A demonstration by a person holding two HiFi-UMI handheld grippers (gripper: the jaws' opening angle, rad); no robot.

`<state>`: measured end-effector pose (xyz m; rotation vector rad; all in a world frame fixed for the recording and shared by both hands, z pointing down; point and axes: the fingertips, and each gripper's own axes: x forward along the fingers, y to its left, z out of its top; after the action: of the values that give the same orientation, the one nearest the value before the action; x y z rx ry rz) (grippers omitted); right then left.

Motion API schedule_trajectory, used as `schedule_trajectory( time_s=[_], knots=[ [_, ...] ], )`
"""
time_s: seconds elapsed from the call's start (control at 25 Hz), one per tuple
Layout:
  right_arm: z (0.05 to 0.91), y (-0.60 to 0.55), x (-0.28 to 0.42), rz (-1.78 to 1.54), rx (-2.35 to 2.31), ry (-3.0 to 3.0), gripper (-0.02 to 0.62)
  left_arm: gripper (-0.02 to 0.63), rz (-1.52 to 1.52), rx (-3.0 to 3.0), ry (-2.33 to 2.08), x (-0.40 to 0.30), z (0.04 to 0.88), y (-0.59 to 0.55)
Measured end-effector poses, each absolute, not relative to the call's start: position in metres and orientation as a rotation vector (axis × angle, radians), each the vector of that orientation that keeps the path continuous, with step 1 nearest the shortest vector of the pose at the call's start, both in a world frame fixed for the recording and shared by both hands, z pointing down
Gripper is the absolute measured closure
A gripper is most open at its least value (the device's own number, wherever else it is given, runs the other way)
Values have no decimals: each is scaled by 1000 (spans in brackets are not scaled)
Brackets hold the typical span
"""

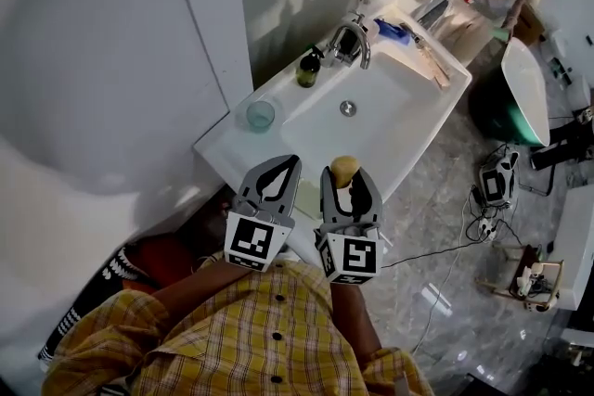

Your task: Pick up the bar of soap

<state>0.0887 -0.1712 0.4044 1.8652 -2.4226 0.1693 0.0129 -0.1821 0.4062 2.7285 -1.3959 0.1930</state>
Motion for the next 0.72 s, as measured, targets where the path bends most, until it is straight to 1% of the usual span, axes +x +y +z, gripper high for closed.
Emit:
schedule_trajectory(
  time_s=[0.28, 0.72],
  knots=[
    [394, -168, 86, 96, 1886, -2425, 382, 598, 191, 2749, -1389, 16, 405, -179],
    [398, -167, 89, 89, 1910, -2403, 382, 598, 193, 2771, -1397, 14, 403, -174]
  ],
)
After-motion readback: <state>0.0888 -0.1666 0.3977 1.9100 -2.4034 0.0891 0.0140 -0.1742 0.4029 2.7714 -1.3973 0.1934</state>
